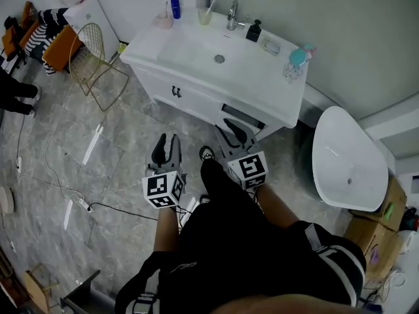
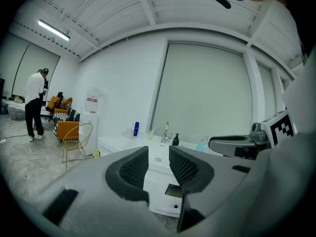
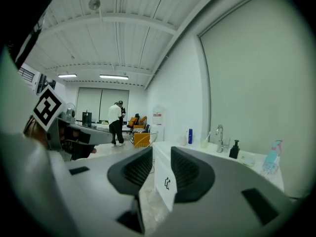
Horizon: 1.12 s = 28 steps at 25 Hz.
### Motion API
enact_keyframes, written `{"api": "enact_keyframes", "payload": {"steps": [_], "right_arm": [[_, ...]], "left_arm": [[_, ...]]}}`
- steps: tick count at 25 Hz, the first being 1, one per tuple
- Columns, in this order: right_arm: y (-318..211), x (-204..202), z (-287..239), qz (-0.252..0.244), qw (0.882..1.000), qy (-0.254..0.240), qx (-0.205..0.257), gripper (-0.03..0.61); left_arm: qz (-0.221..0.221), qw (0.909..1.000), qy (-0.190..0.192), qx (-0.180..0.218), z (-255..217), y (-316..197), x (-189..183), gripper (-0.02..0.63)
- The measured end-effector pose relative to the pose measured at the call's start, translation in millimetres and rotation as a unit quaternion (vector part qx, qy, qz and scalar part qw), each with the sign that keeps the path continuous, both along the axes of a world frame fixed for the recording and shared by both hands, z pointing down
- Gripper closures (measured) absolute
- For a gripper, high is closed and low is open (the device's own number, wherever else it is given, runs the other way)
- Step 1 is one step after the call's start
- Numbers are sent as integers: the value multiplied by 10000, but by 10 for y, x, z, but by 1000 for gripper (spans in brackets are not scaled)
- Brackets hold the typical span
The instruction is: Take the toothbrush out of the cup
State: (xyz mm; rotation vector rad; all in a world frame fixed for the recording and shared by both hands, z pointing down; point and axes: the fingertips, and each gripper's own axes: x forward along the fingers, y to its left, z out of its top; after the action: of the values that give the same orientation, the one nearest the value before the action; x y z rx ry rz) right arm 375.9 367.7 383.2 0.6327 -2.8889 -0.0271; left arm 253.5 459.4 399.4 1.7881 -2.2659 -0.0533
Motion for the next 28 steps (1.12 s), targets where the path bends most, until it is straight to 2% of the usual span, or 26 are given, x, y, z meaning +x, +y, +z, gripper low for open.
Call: {"api": "enact_keyframes", "payload": {"steps": [5,9,23,28], "right_arm": [[-485,-212,97,146,9999,-25,29,446],[-921,-492,-32,243,9995,-189,68,437],[-2451,-1343,-155,225,9995,-223,-35,423],[-2896,-1587,-157,239,9993,-285,-88,423]], "left_arm": [[26,10000,39,-7,65,-330,-300,472],[18,9999,-119,26,-67,-716,-655,471],[66,9998,-170,-72,-225,-2310,-1551,457],[34,9996,-250,-85,-280,-2725,-1831,457]]}}
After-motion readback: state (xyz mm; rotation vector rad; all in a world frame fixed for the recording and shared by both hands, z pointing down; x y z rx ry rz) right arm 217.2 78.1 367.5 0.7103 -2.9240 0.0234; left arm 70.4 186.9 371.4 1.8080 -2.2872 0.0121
